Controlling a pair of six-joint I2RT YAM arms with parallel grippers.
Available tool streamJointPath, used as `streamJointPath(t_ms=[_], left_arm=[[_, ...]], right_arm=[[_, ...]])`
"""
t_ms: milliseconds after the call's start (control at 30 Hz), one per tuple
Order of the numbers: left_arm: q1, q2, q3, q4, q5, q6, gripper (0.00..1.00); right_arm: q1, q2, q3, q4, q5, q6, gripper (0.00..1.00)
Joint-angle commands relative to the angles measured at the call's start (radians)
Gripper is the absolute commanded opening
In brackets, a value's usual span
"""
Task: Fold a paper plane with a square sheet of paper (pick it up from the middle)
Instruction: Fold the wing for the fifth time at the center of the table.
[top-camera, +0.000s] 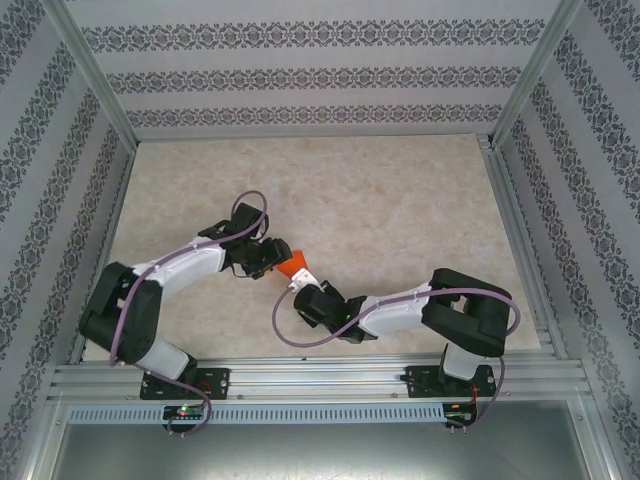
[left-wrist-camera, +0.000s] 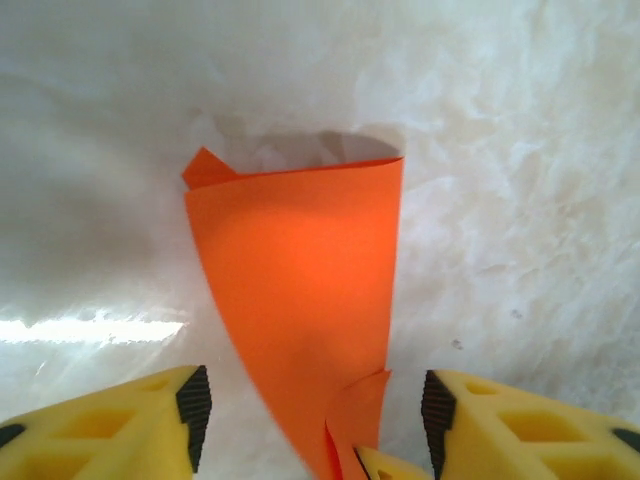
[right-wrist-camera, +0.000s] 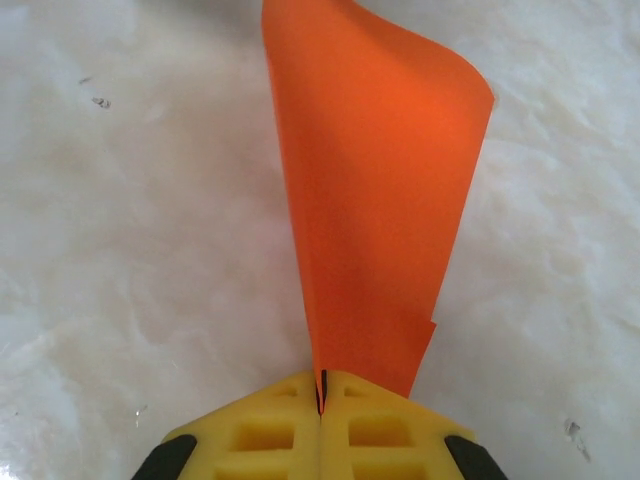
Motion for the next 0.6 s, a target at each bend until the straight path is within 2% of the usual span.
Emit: streamJointPath(t_ms=[0, 100, 267, 567], left_arm=[[0.002, -0.091, 0.015, -0.122, -0.115, 0.028, 0.68], [0.001, -0.146, -0.017, -0.133, -0.145, 0.02, 0.7], [0.002, -0.183, -0.058, -0.112, -0.116, 0.015, 0.7], [0.002, -0.181, -0.101, -0.058, -0.061, -0.005, 0.68]], right_arm=[[-0.033, -0.045, -0.045, 0.103, -0.185, 0.115, 0.0], [-0.068, -0.062, -0.084, 0.187, -0.295, 0.174, 0.0], [-0.134, -0.049, -0.117, 0.263, -0.44, 0.268, 0.0], [-0.214, -0.002, -0.146, 0.345, -0.569, 0.42, 0.0]])
